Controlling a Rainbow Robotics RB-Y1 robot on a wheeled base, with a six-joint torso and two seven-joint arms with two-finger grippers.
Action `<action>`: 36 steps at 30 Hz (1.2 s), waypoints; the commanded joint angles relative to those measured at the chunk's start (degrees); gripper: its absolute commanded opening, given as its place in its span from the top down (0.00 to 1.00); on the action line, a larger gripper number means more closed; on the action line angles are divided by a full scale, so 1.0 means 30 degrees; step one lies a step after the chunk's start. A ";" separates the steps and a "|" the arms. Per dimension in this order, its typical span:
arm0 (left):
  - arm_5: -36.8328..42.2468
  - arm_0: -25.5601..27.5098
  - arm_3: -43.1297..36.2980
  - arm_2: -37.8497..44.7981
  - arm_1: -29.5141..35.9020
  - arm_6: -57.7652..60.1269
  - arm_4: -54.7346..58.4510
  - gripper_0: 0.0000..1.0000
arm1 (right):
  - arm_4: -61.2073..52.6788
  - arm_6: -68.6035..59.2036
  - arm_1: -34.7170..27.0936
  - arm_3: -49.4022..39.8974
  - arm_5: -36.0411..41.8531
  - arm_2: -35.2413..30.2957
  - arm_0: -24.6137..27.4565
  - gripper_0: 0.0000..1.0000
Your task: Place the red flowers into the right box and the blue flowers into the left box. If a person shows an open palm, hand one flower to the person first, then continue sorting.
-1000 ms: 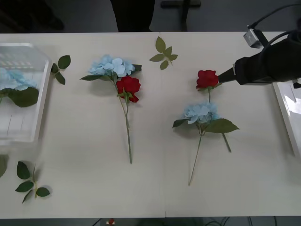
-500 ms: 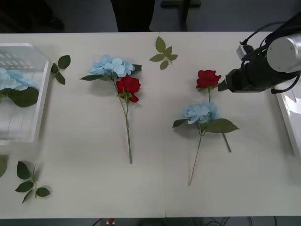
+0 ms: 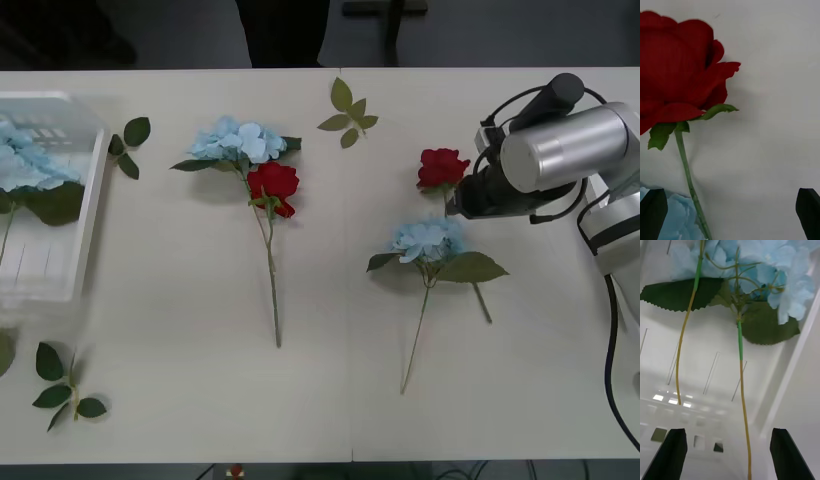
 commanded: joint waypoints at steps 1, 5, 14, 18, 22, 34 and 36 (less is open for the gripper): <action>0.2280 -0.1936 -0.1509 0.0687 0.1289 0.0178 0.0127 0.31 | 0.0877 0.0227 0.0892 0.0137 -0.0096 -0.0312 -0.0772 0.00; 0.4184 -0.3928 -0.2212 0.0101 0.1464 0.2112 -0.0195 0.19 | 0.1639 0.0256 0.1625 0.0401 -0.0155 -0.0282 -0.0743 0.00; 0.3247 -0.7151 -0.2563 -0.3649 -0.0323 0.6536 -0.2920 0.03 | 0.2020 -0.0036 0.1801 0.1456 -0.1883 0.1094 -0.0743 0.00; 0.0845 -0.7180 -0.2534 -0.4293 -0.2373 0.6829 -0.4648 0.01 | 0.1961 0.0081 0.1859 0.1895 -0.2410 0.1124 -0.0772 0.00; -0.1265 -0.7180 -0.2475 -0.5260 -0.4805 0.6653 -0.7226 0.01 | 0.1990 0.0051 0.1859 0.1895 -0.2205 0.1241 -0.0743 0.00; -0.3257 -0.7180 -0.2475 -0.7955 -0.9844 0.4221 -1.1591 0.01 | 0.2166 0.0022 0.1830 0.2305 -0.2352 0.1387 -0.0743 0.00; -0.3257 -0.7180 -0.2475 -0.8453 -1.0372 0.4016 -1.2060 0.01 | 0.2137 -0.0007 0.1859 0.2305 -0.2352 0.1387 -0.0743 0.00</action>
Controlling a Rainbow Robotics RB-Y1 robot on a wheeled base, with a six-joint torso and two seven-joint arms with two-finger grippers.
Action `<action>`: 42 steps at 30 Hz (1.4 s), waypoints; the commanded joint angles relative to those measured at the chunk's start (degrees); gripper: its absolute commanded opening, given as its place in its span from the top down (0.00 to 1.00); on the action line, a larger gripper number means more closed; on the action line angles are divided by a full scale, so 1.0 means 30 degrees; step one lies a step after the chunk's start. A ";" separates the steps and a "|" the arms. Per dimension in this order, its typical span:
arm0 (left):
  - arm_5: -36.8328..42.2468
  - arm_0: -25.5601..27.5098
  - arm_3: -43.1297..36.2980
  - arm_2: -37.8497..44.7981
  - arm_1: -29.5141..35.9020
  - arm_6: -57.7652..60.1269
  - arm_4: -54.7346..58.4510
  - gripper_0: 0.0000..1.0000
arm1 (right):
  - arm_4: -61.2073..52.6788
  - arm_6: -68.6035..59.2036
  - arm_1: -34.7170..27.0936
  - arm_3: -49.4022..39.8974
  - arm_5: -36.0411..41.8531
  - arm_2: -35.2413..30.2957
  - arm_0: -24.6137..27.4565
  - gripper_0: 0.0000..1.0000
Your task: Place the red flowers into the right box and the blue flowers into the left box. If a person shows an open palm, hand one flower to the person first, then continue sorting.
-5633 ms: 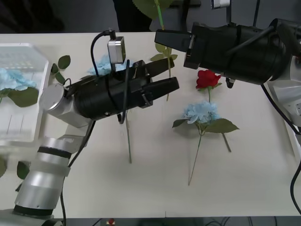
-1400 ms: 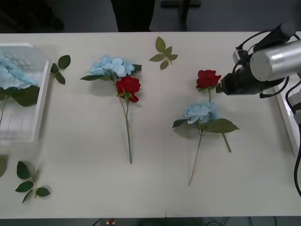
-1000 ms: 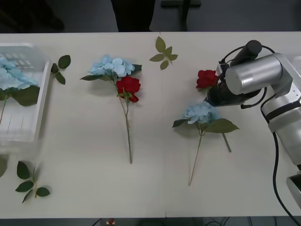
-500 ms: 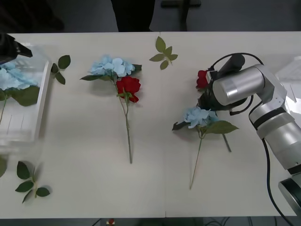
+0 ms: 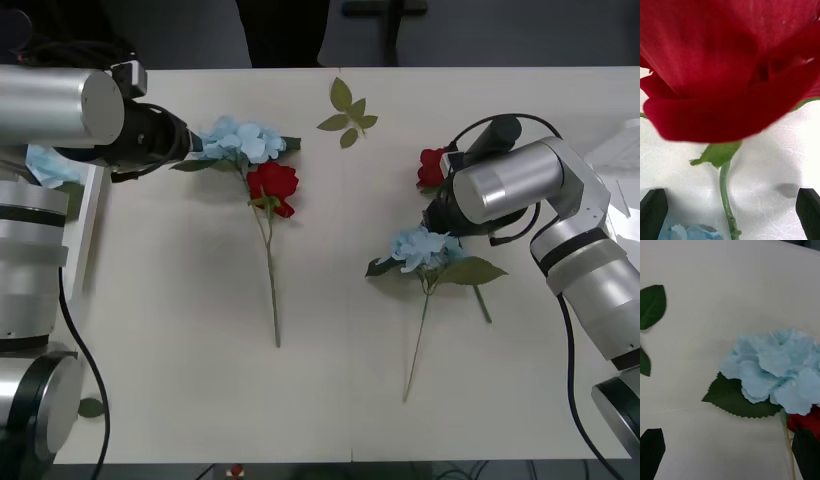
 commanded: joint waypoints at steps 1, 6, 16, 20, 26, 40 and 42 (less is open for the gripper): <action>-0.0137 -0.0046 -0.0452 -0.0401 -0.0841 -0.0614 -0.0917 0.01 | 0.0153 -0.0007 -0.0102 -0.0059 -0.0100 -0.0050 -0.0686 0.00; -0.0137 -0.0017 0.0017 -0.1310 -0.1778 -0.0672 -0.2382 0.01 | 0.0095 -0.0037 -0.0102 0.0322 -0.0393 0.0009 -0.0686 0.00; -0.3359 -0.0046 0.2859 -0.1866 -0.3185 -0.0848 -0.4110 0.01 | 0.0124 0.0080 -0.0102 0.0644 -0.0686 0.0068 -0.0715 1.00; -0.4150 -0.0046 0.3650 -0.1983 -0.3419 -0.0965 -0.4403 0.01 | 0.0036 -0.0007 -0.0131 0.0644 -0.0657 0.0068 -0.0715 1.00; -0.5352 -0.0222 0.4968 -0.2188 -0.3536 -0.1082 -0.4843 0.01 | -0.0111 -0.0066 -0.0102 0.0644 -0.0657 0.0068 -0.0715 1.00; -0.7637 -0.1921 0.7956 -0.2276 -0.3507 -0.0877 -0.4813 0.01 | -0.0872 0.0285 -0.1625 -0.3047 0.2273 -0.1837 -0.1067 1.00; -0.7637 -0.2009 0.7986 -0.2276 -0.3507 -0.0877 -0.4784 0.01 | -0.1165 0.0403 -0.1918 -0.3809 0.2712 -0.2276 -0.1067 1.00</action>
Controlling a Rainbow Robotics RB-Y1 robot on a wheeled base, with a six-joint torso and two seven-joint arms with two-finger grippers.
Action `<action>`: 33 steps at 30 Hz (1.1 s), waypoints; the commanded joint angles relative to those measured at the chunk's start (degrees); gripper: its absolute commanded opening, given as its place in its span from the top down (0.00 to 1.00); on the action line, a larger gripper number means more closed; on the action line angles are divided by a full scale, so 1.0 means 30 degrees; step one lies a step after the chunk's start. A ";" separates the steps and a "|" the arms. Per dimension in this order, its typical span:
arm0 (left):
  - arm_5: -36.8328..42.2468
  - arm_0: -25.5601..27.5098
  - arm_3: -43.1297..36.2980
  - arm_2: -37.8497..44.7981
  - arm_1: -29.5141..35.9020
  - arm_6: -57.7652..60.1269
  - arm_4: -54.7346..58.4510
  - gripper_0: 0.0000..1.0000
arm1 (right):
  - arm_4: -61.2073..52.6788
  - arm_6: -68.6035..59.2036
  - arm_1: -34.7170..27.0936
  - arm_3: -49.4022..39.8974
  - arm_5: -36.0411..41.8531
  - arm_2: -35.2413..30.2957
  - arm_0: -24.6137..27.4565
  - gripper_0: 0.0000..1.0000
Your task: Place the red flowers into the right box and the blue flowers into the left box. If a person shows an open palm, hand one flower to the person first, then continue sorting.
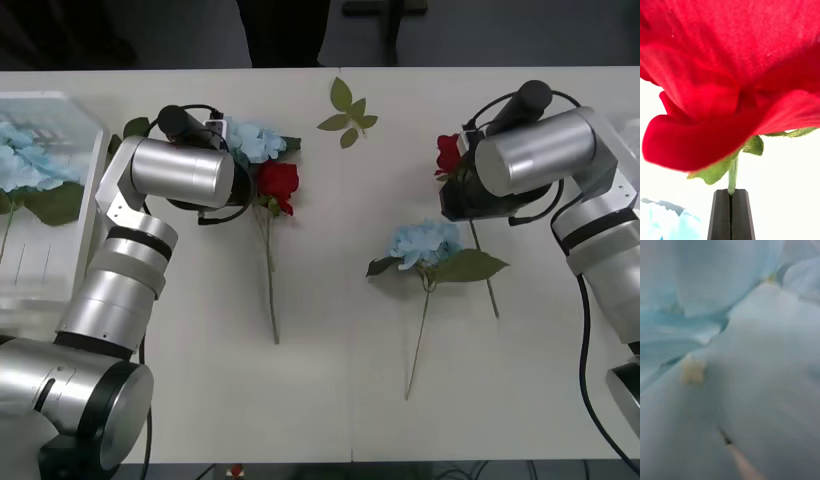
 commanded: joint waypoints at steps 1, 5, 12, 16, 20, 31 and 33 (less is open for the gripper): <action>-0.0144 -0.0911 -0.0328 -0.0202 0.0005 -0.0083 0.0100 0.01 | -0.0651 0.0490 -0.1225 -0.2399 0.0816 -0.1106 -0.0625 1.00; -0.0144 -0.0911 -0.0358 -0.0202 0.0005 -0.0113 0.0158 0.31 | -0.1647 0.0958 -0.2368 -0.3718 0.1489 -0.1809 -0.0625 1.00; -0.0144 -0.0911 -0.0328 -0.0231 0.0005 -0.0083 0.0129 1.00 | -0.3610 0.2658 -0.5239 -0.4685 0.1841 -0.3215 -0.0537 1.00; -0.0144 -0.0881 -0.0358 -0.0202 0.0005 -0.0083 0.0129 1.00 | -0.3786 0.4298 -0.6147 -0.4509 0.2046 -0.4768 -0.0009 1.00; -0.0144 -0.0793 -0.0358 -0.0114 0.0005 -0.0083 0.0129 1.00 | -0.3961 0.6408 -0.6586 -0.3776 0.3071 -0.7434 0.0694 1.00; 0.5364 0.0496 -0.5631 0.0765 0.1294 -0.0581 0.1682 1.00 | -0.3786 1.2091 -0.8461 0.0706 0.3042 -1.1301 0.0928 1.00; 0.6653 0.0935 -0.7154 0.1058 0.1587 -0.0728 0.2385 1.00 | -0.3815 1.2765 -0.8520 0.1878 0.2193 -1.1330 0.0928 1.00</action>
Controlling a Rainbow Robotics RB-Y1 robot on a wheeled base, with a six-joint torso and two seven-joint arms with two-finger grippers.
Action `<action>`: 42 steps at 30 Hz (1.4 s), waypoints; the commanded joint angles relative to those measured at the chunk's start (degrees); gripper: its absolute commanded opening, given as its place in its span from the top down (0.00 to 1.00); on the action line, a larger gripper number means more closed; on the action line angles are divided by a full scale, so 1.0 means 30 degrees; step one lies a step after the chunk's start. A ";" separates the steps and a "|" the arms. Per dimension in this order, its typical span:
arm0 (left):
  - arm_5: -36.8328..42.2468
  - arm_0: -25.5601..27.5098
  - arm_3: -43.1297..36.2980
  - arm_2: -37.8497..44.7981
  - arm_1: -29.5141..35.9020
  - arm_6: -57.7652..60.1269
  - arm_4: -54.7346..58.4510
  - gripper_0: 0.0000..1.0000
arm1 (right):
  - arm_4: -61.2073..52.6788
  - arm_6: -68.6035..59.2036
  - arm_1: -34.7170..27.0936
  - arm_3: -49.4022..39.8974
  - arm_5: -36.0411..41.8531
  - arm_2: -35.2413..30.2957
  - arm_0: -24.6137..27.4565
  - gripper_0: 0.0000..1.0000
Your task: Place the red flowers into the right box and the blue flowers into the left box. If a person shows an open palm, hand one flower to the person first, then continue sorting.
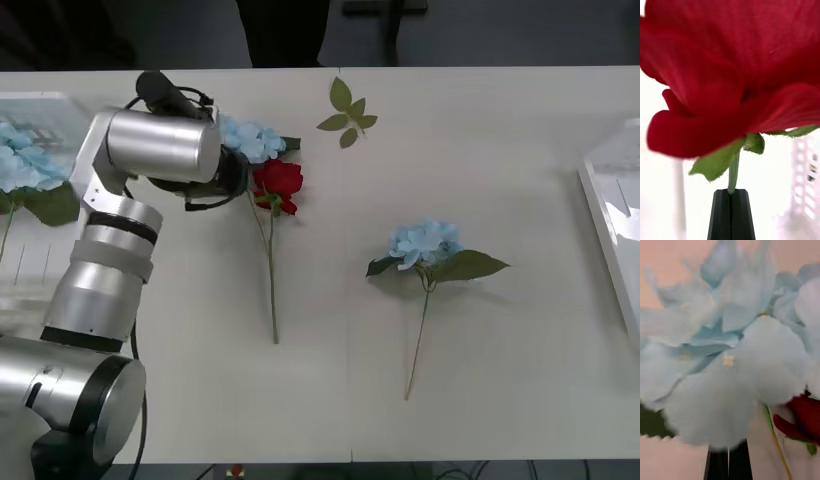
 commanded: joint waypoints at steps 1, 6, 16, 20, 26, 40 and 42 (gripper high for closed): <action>0.2134 0.0730 -0.3562 0.0633 0.1051 -0.0772 0.1295 1.00 | -0.0134 0.1868 -0.0791 0.1855 -0.1497 0.0088 -0.0307 1.00; 0.2075 0.0730 -0.3591 0.0662 0.1081 -0.0860 0.1266 0.89 | -0.0662 0.3333 -0.0703 0.5429 -0.5159 0.1026 -0.0277 1.00; -0.1352 0.0115 -0.0632 -0.0158 0.1081 -0.0830 0.1383 0.00 | -0.1570 0.4007 -0.0468 0.8945 -0.9143 0.3106 -0.0277 1.00; -0.2642 -0.0032 0.0452 -0.0861 0.1051 -0.0830 0.1412 0.00 | -0.1834 0.4095 -0.0468 0.9003 -0.9319 0.3428 -0.0277 0.70; -0.2847 -0.0325 0.0715 -0.1711 0.0963 -0.0420 0.1471 0.00 | -0.3093 0.4476 -0.0468 0.8769 -0.9026 0.3428 -0.0277 0.00; -0.5366 -0.1350 0.3762 -0.2414 0.0641 -0.0215 0.1441 0.00 | -0.6902 0.3743 -0.0556 0.1708 0.1023 0.1788 -0.0043 0.00; -0.5659 -0.1379 0.4055 -0.2414 0.0641 -0.0244 0.1354 0.00 | -0.7634 0.2923 -0.0410 0.0654 0.1726 0.1788 0.0455 0.00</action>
